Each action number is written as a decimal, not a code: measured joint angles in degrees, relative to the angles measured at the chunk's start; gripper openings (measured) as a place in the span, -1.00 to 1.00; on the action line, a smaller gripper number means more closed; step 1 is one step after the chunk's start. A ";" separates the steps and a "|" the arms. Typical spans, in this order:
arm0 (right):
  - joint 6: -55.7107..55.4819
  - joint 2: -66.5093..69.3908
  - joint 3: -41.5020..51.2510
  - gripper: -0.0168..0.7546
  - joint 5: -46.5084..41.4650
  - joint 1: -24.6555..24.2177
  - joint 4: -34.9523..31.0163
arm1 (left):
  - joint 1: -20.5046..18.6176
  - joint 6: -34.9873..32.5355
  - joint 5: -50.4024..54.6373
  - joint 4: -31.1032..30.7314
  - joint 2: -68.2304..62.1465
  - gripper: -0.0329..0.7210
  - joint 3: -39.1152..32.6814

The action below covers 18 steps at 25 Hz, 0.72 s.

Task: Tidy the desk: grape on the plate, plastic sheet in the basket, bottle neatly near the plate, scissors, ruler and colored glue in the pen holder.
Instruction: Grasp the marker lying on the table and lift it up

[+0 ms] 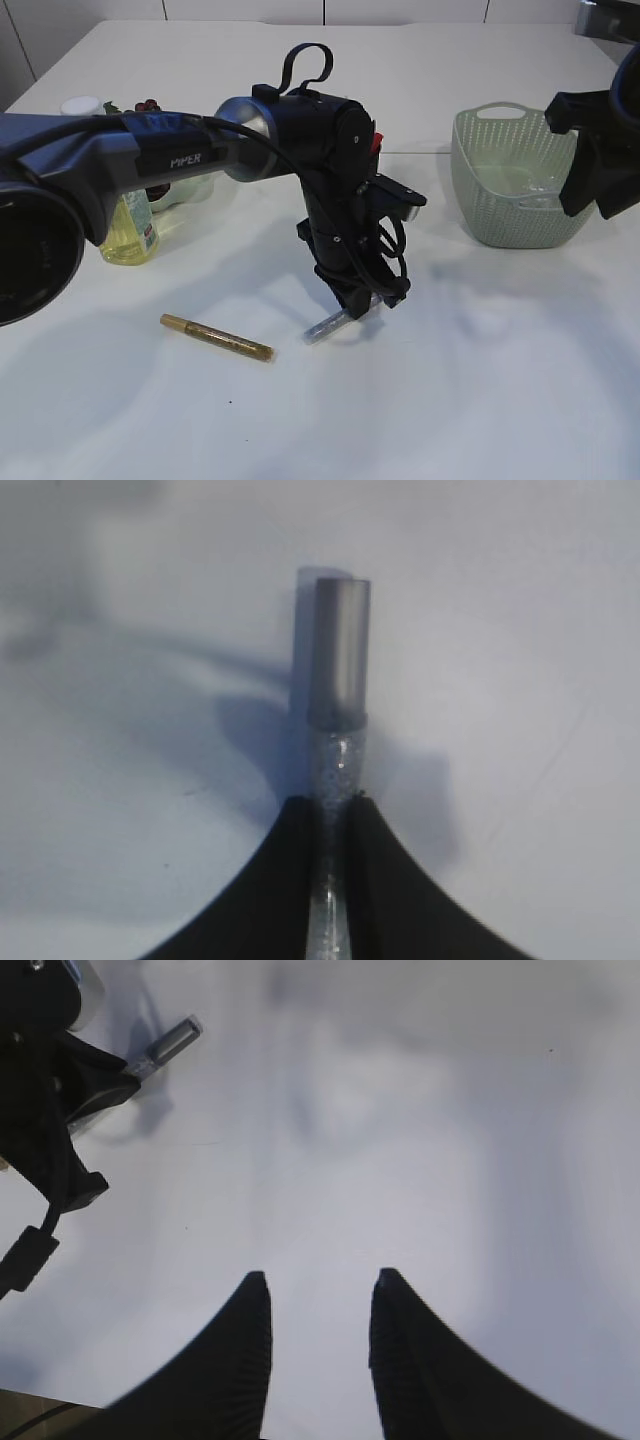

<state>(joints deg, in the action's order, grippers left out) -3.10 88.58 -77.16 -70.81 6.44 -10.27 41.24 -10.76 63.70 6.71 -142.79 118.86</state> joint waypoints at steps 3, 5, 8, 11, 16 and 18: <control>0.02 0.00 0.00 -0.23 0.00 0.00 0.00 | 0.00 0.00 0.86 -0.22 0.00 -0.78 0.00; 0.12 0.00 0.00 -0.23 0.00 0.00 0.00 | 0.00 0.00 1.70 -0.25 0.00 -0.78 0.00; 0.12 0.00 0.00 -0.23 0.00 0.00 0.00 | 0.00 0.00 3.03 -0.36 0.00 -0.78 0.39; 0.12 0.00 0.00 -0.23 0.00 0.00 0.00 | 0.00 0.21 5.01 -0.58 0.00 -0.78 1.19; 0.12 0.00 0.00 -0.23 0.00 0.00 0.00 | 0.00 2.84 5.91 -0.58 0.11 -0.78 1.61; 0.12 0.00 0.00 -0.23 0.00 0.00 0.00 | 0.00 3.99 5.89 -0.58 0.48 -0.78 1.61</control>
<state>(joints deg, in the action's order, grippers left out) -2.98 88.58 -77.16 -70.81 6.44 -10.27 41.24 -6.77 69.59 6.13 -142.31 120.47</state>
